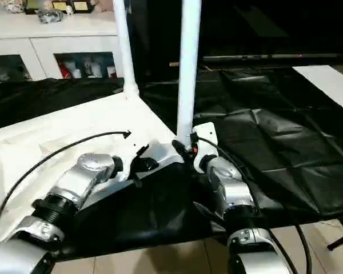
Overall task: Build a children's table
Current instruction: Rotate leg to tighten
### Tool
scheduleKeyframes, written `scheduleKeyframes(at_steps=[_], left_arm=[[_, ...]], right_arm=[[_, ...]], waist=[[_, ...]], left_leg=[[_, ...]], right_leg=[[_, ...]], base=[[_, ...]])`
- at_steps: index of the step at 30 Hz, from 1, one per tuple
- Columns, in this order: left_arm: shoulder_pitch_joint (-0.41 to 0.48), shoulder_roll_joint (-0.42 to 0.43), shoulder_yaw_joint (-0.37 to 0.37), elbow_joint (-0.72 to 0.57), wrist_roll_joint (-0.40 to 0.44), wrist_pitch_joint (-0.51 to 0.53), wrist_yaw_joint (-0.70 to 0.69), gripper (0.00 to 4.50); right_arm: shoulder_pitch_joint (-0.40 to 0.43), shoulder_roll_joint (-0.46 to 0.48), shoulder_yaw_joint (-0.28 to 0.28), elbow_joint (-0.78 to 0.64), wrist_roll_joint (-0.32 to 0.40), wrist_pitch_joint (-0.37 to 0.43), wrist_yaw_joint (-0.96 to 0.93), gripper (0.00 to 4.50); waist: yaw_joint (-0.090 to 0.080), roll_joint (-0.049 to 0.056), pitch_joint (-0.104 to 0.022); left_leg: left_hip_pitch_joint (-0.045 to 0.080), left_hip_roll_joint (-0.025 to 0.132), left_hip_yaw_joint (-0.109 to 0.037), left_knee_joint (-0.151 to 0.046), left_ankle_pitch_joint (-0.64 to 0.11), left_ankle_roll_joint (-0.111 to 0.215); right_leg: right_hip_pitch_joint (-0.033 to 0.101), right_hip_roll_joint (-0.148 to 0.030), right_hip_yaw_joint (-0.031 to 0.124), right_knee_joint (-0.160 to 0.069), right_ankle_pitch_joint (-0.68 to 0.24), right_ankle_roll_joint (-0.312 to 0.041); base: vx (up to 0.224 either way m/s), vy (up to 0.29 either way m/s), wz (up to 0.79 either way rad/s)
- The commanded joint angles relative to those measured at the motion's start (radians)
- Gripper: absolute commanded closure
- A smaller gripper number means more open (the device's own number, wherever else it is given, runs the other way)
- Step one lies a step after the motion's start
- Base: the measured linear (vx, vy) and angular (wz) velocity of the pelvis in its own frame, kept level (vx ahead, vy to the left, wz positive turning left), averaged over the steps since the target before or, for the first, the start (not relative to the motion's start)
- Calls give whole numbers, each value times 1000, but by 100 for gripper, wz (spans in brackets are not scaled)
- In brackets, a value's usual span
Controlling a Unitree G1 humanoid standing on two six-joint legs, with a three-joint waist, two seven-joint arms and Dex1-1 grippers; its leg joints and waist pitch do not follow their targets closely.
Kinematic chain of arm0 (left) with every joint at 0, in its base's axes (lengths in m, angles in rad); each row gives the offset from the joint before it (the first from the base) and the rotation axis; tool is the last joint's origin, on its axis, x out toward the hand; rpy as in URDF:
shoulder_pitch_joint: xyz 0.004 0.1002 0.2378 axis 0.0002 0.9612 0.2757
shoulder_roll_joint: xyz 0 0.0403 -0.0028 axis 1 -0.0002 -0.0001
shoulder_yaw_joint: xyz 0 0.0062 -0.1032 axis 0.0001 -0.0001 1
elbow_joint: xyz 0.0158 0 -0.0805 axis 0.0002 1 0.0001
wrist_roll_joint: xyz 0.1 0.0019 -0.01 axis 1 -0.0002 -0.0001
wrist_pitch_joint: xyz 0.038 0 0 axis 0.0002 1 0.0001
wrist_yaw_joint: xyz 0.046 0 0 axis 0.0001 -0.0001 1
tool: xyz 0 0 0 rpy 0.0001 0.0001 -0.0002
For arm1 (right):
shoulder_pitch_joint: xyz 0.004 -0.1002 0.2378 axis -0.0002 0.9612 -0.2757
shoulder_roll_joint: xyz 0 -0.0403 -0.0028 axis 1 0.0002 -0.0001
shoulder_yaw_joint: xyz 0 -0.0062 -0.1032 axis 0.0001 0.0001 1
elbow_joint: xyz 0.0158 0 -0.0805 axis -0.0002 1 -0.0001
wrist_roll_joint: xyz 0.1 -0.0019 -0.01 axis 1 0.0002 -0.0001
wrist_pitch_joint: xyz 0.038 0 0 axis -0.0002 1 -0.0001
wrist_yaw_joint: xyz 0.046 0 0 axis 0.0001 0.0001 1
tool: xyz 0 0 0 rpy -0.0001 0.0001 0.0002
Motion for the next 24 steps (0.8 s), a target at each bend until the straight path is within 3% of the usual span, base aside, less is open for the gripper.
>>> scheduleKeyframes(at_steps=[1,2,3,5,7,8,9,11,12,13,16,17,19,20,24], left_arm=[[2,-4,-60,-3,11,5,-45,450],[2,-4,-60,-3,11,5,-45,450],[8,10,-65,-14,7,4,-74,450],[29,49,-77,-54,-6,10,-147,450],[35,60,-80,-66,-10,12,-167,450],[38,70,-83,-73,-11,9,-185,450],[49,94,-91,-95,-19,5,-233,450],[56,112,-97,-112,-24,1,-267,450],[63,127,-101,-127,-30,1,-296,450],[66,136,-102,-137,-34,6,-311,450],[79,157,-98,-166,-50,4,-342,450],[84,162,-97,-174,-57,6,-352,450],[90,172,-97,-188,-61,14,-364,450],[95,178,-96,-197,-62,18,-370,450],[101,185,-95,-205,-63,22,-374,450]], right_arm=[[16,-22,126,-48,21,31,238,128],[16,-22,126,-48,21,31,238,128],[14,-59,133,-63,25,30,301,128],[2,-149,135,-84,40,28,432,128],[-2,-174,133,-88,45,30,465,128],[-9,-194,131,-87,46,29,493,128],[-20,-231,134,-79,43,22,548,128],[-27,-256,141,-75,41,23,593,128],[-30,-275,152,-75,39,25,633,128],[-32,-286,160,-73,35,22,657,128],[-39,-313,187,-60,24,28,719,128],[-40,-318,195,-58,21,31,733,128],[-41,-320,200,-57,18,31,747,128],[-42,-318,198,-55,21,30,754,143],[-45,-315,196,-51,26,31,768,173]], waist=[[-5,-8,-37],[-1,-8,-39],[4,-12,-46],[16,-14,-51],[32,-21,-65],[39,-25,-64],[42,-29,-64],[50,-29,-69],[60,-28,-72],[67,-29,-78],[80,-36,-83],[81,-35,-82],[87,-34,-76],[87,-32,-70],[85,-28,-65]], left_leg=[[26,53,-41,-81,-624,-28],[24,56,-40,-83,-614,-26],[11,59,-38,-87,-556,-17],[-2,64,-30,-87,-463,5],[-20,66,-16,-76,-300,50],[-13,63,-4,-70,-264,70],[-14,61,-1,-66,-254,77],[-29,59,2,-58,-191,96],[-20,61,8,-51,-153,112],[-29,58,8,-45,-89,130],[-31,54,10,-29,-5,181],[-33,55,10,-28,-4,189],[-31,57,12,-31,-54,181],[-27,61,10,-39,-111,146],[-19,67,5,-50,-201,80]], right_leg=[[-1,-79,37,-96,-663,-12],[1,-79,45,-91,-644,-17],[5,-85,61,-78,-584,-44],[7,-83,74,-63,-474,-96],[17,-79,86,-27,-278,-171],[7,-75,90,-26,-250,-200],[7,-72,92,-23,-253,-208],[15,-70,96,-3,-203,-232],[5,-69,97,-1,-159,-246],[16,-69,95,14,-85,-261],[9,-63,96,36,62,-291],[9,-63,94,36,58,-292],[6,-64,92,25,-37,-277],[4,-62,92,14,-152,-254],[0,-62,96,1,-288,-212]], base=[[0,0,0],[0,0,0],[0,0,0],[0,0,0],[56,-20,0],[60,-26,1],[66,-45,6],[58,-49,0],[0,0,0],[0,0,0],[0,0,0],[0,0,0],[0,0,0],[0,0,0],[0,0,0]])
